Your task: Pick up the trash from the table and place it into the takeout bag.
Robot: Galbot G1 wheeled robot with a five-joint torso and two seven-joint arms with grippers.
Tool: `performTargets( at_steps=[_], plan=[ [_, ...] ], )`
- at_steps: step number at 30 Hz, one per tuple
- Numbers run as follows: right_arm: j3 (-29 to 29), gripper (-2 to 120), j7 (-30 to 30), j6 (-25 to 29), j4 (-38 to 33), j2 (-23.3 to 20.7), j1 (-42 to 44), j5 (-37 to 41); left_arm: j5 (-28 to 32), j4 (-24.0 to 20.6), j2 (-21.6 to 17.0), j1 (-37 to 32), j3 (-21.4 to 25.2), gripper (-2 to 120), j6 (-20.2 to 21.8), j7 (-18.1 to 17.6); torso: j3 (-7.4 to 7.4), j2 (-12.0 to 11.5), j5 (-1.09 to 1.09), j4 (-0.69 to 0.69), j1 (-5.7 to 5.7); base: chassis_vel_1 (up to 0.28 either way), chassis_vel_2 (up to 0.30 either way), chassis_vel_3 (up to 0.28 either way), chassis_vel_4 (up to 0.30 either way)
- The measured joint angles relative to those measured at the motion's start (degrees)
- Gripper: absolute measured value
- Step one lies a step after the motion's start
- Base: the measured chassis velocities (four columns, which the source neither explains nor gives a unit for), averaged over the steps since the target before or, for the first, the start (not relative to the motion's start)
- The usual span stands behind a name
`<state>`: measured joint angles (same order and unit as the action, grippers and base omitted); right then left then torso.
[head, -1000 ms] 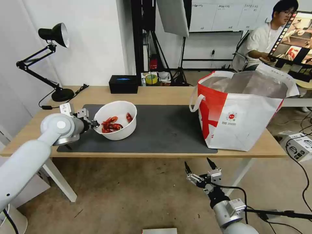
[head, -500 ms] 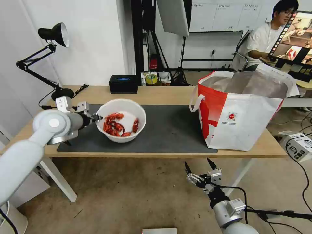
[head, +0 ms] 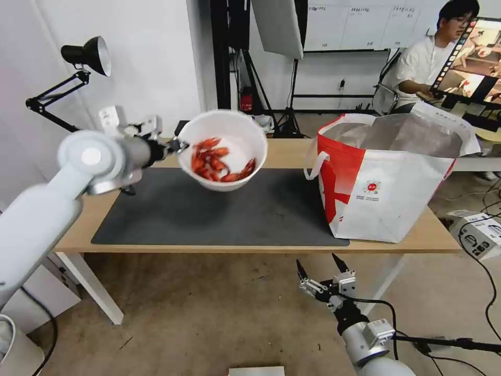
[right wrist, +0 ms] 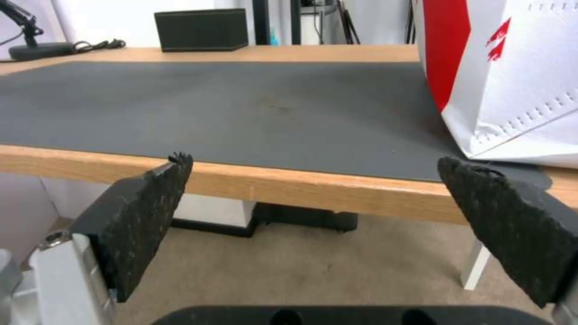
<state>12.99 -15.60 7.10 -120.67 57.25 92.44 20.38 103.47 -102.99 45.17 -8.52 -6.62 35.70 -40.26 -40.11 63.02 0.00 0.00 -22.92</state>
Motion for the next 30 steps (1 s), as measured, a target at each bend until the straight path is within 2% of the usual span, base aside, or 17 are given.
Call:
performTargets(
  at_steps=[3, 8, 14, 15, 18, 19, 22, 23, 25, 26, 28, 29, 30],
  plan=[
    [0.0, 100, 0.0, 0.0, 0.0, 0.0, 0.0, 0.0, 0.0, 2.1, 2.8, 4.4, -3.2, 0, -0.1, 0.2, 0.00, 0.0, -0.01, 0.00, 0.00, 0.000, 0.000, 0.000, 0.000],
    [0.0, 100, 0.0, 0.0, 0.0, 0.0, 0.0, 0.0, 0.0, 4.7, 6.2, 8.8, -5.8, 0, -0.3, 0.1, 0.00, 0.0, 0.00, 0.00, 0.00, 0.000, 0.000, 0.000, 0.000],
    [0.0, 100, 0.0, 0.0, 0.0, 0.0, 0.0, 0.0, -0.1, 9.8, 13.1, 16.0, -9.3, 0, -0.8, 0.0, 0.00, 0.0, 0.02, -0.01, 0.00, 0.000, 0.000, 0.000, 0.000],
    [0.0, 100, 0.0, 0.0, 0.0, 0.0, 0.0, 0.0, -0.1, 9.8, 13.1, 16.0, -9.3, 0, -0.8, 0.0, 0.00, 0.0, 0.02, -0.01, 0.00, 0.000, 0.000, 0.000, 0.000],
    [0.0, 100, 0.0, 0.0, 0.0, 0.0, 0.0, 0.0, -0.2, 12.7, 17.2, 18.7, -10.9, 0, -1.0, -0.1, 0.00, 0.0, 0.00, 0.00, 0.00, 0.000, 0.000, 0.000, 0.000],
    [0.0, 100, 0.0, 0.0, 0.0, 0.0, 0.0, 0.0, -0.2, 12.7, 17.2, 18.7, -10.9, 0, -1.0, -0.1, 0.00, 0.0, 0.00, 0.00, 0.00, 0.000, 0.000, 0.000, 0.000],
    [0.0, 100, 0.0, 0.0, 0.0, 0.0, 0.0, 0.0, -0.6, 16.1, 21.7, 21.2, -12.6, 0, -1.2, -0.3, 0.00, 0.0, 0.02, 0.00, 0.00, 0.000, 0.000, 0.000, 0.000],
    [0.0, 100, 0.0, 0.0, 0.0, 0.0, 0.0, 0.0, -0.6, 16.1, 21.7, 21.2, -12.6, 0, -1.2, -0.3, 0.00, 0.0, 0.02, 0.00, 0.00, 0.000, 0.000, 0.000, 0.000],
    [0.0, 100, 0.0, 0.0, 0.0, 0.0, 0.0, 0.0, -1.1, 18.2, 24.8, 22.2, -13.4, 0, -1.4, -1.0, 0.00, 0.0, 0.02, 0.00, 0.00, 0.000, 0.000, 0.000, 0.000],
    [0.0, 100, 0.0, 0.0, 0.0, 0.0, 0.0, 0.0, -1.1, 18.2, 24.8, 22.2, -13.4, 0, -1.4, -1.0, 0.00, 0.0, 0.02, 0.00, 0.00, 0.000, 0.000, 0.000, 0.000],
    [0.0, 100, 0.0, 0.0, 0.0, 0.0, 0.0, 0.0, -2.0, 21.7, 28.6, 23.1, -14.3, 0, -2.0, -1.6, 0.00, 0.0, 0.01, 0.00, 0.00, 0.000, 0.000, 0.000, 0.000],
    [0.0, 100, 0.0, 0.0, 0.0, 0.0, 0.0, 0.0, -2.0, 21.7, 28.6, 23.1, -14.3, 0, -2.0, -1.6, 0.00, 0.0, 0.01, 0.00, 0.00, 0.000, 0.000, 0.000, 0.000],
    [0.0, 100, 0.0, 0.0, 0.0, 0.0, 0.0, 0.0, -2.7, 23.4, 30.3, 23.3, -14.7, 0, -2.4, -1.7, 0.00, 0.0, 0.01, 0.00, 0.00, 0.000, 0.000, 0.000, 0.000]
  ],
)
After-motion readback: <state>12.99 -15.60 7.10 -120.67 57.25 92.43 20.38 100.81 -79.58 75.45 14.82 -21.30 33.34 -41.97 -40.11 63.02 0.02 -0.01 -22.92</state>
